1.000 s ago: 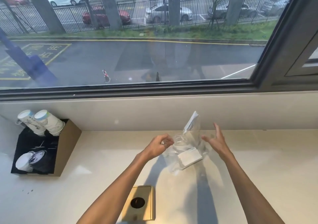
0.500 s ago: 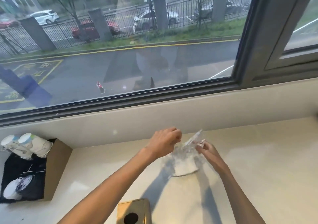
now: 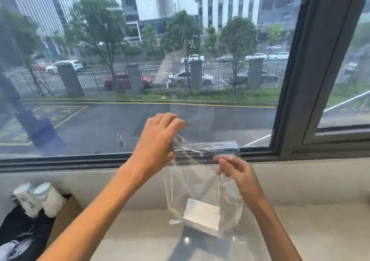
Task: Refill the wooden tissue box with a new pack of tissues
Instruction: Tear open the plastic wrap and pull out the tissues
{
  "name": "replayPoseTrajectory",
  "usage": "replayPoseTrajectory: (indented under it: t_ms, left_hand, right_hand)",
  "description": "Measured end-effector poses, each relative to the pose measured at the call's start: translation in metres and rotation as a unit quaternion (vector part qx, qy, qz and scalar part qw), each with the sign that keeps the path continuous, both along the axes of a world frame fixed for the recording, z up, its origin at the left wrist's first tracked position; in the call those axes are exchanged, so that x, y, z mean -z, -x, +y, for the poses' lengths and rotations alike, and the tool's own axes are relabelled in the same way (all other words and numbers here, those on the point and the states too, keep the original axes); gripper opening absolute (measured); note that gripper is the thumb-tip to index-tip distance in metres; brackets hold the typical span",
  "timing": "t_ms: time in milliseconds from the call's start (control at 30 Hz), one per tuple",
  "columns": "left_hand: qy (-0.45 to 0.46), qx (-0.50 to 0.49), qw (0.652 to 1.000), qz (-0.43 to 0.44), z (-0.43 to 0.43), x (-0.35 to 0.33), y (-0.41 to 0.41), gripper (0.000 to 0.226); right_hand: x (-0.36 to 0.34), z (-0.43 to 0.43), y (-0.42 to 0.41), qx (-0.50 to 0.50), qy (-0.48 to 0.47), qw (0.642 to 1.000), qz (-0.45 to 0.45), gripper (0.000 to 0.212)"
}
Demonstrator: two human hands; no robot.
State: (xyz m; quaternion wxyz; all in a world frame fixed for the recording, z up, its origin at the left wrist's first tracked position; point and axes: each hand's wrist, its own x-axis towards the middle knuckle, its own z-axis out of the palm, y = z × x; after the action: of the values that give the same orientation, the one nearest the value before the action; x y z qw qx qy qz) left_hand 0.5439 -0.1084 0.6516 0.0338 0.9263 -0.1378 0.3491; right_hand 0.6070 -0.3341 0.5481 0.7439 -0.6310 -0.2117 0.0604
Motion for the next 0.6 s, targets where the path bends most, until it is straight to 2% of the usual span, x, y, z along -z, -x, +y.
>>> replayPoseTrajectory:
  t_ms: [100, 133, 200, 300, 433, 600]
  left_hand:
    - [-0.075, 0.07, 0.995, -0.018, -0.008, -0.032, 0.011, 0.023]
    - [-0.077, 0.075, 0.994, -0.008, -0.007, -0.043, 0.009, 0.024]
    - [-0.057, 0.083, 0.995, 0.021, -0.001, -0.064, 0.005, 0.029]
    - [0.011, 0.139, 0.984, 0.108, -0.003, -0.1, 0.004, 0.021]
    - [0.049, 0.169, 0.963, 0.203, -0.011, -0.137, 0.0, 0.011]
    - [-0.018, 0.173, 0.974, 0.144, -0.028, -0.154, -0.009, 0.005]
  right_hand:
    - [-0.061, 0.013, 0.006, -0.015, -0.029, 0.999, -0.039, 0.014]
    - [-0.075, 0.014, 0.008, -0.016, -0.03, 0.998, -0.05, 0.014]
    - [-0.095, 0.014, 0.012, -0.011, -0.031, 0.997, -0.064, 0.014]
    - [-0.115, 0.008, 0.017, -0.002, -0.022, 0.996, -0.082, 0.014]
    - [-0.13, -0.006, 0.022, 0.034, 0.012, 0.994, -0.103, 0.016]
    - [-0.15, -0.013, 0.035, 0.042, 0.031, 0.993, -0.107, 0.027]
